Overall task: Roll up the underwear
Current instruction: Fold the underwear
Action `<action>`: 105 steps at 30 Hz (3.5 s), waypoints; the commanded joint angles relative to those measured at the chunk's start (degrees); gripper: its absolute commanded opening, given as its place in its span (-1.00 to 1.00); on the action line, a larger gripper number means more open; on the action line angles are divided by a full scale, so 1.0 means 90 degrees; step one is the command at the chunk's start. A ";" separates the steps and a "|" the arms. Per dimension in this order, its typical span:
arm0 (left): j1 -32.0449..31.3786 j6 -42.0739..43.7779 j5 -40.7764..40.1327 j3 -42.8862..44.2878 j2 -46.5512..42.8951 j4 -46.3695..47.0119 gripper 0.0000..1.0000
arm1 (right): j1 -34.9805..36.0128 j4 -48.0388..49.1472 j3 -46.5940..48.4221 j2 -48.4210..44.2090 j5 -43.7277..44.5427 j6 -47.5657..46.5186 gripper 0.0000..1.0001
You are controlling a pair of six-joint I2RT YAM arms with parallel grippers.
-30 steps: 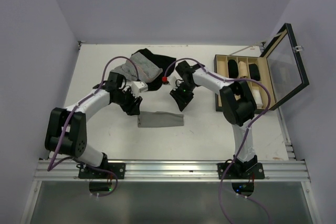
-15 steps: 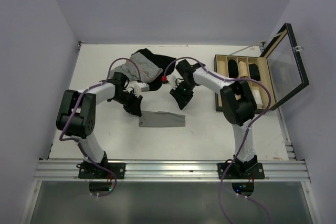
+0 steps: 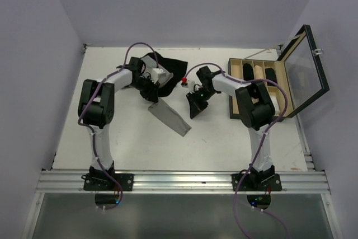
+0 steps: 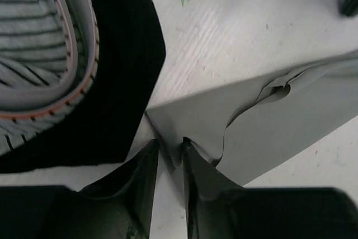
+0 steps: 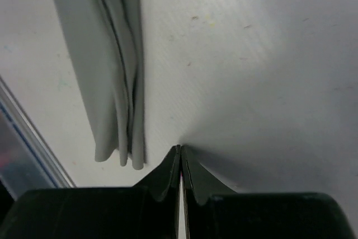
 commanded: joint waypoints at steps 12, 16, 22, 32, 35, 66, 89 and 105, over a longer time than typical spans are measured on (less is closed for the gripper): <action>-0.0382 -0.0498 -0.0578 -0.0014 -0.0915 0.1362 0.13 | 0.1256 0.2608 -0.2397 -0.0765 -0.1446 0.2261 -0.90; -0.0294 -0.0518 -0.0931 -0.1089 -0.2107 0.1802 0.18 | 0.1491 0.2989 -0.2817 -0.1321 -0.1495 0.2488 -0.86; -0.0137 -0.0176 -0.0902 -0.2563 -0.3699 0.1871 0.18 | 0.1432 0.2708 -0.2810 -0.2269 -0.0716 0.2380 -0.53; -0.0147 -0.0283 -0.0794 -0.3434 -0.4443 0.1784 0.19 | 0.1432 0.2072 -0.1930 -0.1187 -0.0577 0.3132 -0.50; -0.0147 -0.0283 -0.0814 -0.3473 -0.4501 0.1793 0.19 | 0.1442 0.2081 -0.1812 -0.0962 -0.0626 0.3308 -0.50; -0.0216 -0.0067 0.0876 -0.3845 -0.4726 0.1988 -0.15 | 0.1706 0.2871 -0.1606 -0.1149 -0.1290 0.3473 -0.65; 0.0244 -0.1836 0.0242 -0.3251 -0.5781 0.2448 1.00 | 0.1843 0.4700 -0.2486 -0.1731 -0.2072 0.4501 -0.45; 0.0273 -0.1825 0.0278 -0.2437 -0.5614 0.2220 1.00 | 0.2038 0.4972 -0.2915 -0.0463 -0.2267 0.4374 -0.46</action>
